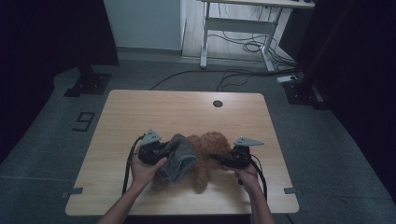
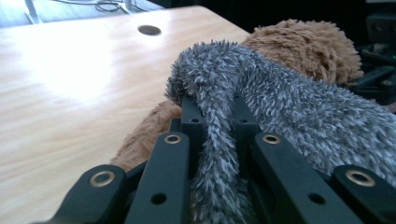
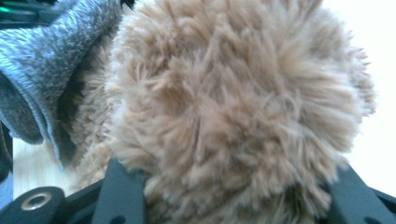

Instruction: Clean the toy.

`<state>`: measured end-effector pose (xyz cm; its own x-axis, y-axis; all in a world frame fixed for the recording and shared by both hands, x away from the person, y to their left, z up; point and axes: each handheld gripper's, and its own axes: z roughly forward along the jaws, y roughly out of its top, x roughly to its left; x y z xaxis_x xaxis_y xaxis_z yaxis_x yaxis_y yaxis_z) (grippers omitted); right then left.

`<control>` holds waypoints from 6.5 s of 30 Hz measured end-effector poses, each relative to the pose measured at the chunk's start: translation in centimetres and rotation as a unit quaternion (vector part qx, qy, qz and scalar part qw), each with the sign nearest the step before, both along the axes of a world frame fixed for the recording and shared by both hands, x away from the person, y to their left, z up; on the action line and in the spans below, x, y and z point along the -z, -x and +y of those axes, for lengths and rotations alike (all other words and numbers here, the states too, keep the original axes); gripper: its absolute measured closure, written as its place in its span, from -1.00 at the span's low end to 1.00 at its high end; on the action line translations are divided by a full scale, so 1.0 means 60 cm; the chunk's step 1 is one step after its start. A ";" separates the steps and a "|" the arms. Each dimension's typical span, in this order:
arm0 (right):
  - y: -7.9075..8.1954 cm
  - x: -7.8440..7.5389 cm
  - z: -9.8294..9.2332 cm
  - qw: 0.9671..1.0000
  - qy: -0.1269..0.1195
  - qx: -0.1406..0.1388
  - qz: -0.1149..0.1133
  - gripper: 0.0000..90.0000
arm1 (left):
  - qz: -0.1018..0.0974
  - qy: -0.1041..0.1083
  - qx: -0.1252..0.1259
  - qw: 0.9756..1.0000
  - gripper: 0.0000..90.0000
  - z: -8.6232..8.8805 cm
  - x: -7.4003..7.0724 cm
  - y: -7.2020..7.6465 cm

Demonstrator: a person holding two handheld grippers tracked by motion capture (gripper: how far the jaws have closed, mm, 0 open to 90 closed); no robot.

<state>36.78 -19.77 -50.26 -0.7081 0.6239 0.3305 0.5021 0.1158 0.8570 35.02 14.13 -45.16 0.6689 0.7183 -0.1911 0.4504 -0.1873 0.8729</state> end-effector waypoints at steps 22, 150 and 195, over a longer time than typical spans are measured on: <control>-0.009 -0.017 0.012 0.985 0.063 0.007 -0.161 0.03 | 0.014 -0.022 -0.013 1.000 0.77 -0.106 -0.059 -0.122; 0.039 0.065 -0.026 0.985 0.151 0.036 -0.078 -0.29 | 0.154 -0.155 -0.065 0.974 0.79 0.010 0.109 -0.101; 0.014 0.064 -0.062 0.994 0.088 0.067 0.004 -0.71 | 0.027 -0.109 -0.036 0.993 0.78 -0.077 0.052 -0.085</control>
